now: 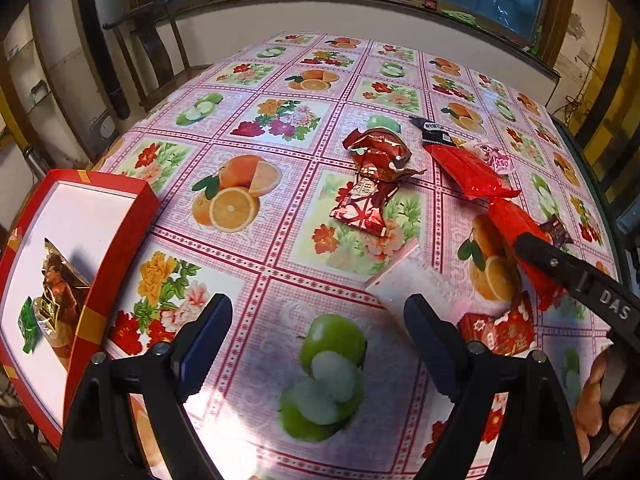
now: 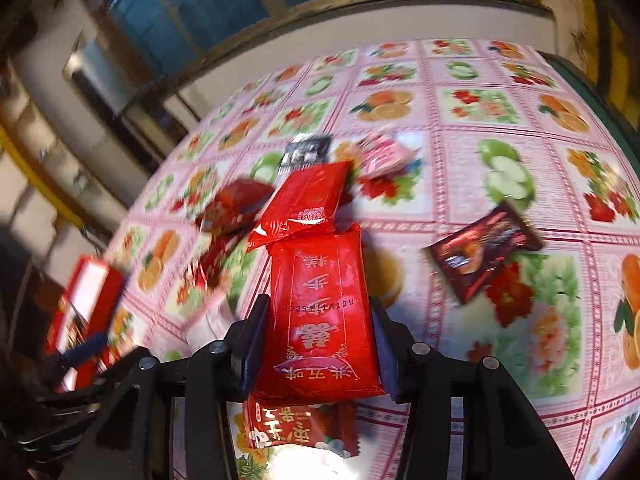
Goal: Organize snacks
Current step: 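Grasp the white packet with the left gripper while the right gripper grasps a red packet, then lift the white packet and red packet off the table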
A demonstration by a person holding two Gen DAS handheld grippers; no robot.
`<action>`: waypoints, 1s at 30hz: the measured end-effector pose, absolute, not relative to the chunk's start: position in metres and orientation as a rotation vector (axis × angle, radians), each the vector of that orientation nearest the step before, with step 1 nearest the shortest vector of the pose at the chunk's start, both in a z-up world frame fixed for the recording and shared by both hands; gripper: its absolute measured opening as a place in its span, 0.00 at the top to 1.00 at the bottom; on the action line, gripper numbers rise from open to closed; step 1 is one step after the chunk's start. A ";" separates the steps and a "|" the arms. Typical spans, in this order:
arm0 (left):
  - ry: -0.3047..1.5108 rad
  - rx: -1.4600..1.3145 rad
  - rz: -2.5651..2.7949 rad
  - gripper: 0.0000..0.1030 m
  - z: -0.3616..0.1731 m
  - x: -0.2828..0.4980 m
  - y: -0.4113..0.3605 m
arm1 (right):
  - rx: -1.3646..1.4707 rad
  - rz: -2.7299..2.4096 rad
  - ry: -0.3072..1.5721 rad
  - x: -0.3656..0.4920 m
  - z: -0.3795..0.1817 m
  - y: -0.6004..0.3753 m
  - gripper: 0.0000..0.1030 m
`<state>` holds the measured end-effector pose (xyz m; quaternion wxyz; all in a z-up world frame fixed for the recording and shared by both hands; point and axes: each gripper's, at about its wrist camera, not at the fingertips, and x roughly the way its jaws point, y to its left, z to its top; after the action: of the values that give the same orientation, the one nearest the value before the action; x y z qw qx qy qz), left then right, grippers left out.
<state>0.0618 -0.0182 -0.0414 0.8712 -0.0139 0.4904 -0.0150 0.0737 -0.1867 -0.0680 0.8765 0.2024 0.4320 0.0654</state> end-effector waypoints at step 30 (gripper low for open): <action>1.091 0.033 -0.104 0.40 -0.077 0.090 -0.072 | 0.684 0.073 0.800 0.063 -0.060 -0.239 0.50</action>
<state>0.0897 -0.0720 -0.0773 0.8534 0.0155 0.5187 -0.0494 0.0627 -0.2389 -0.0600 0.8639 0.3266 0.3818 0.0348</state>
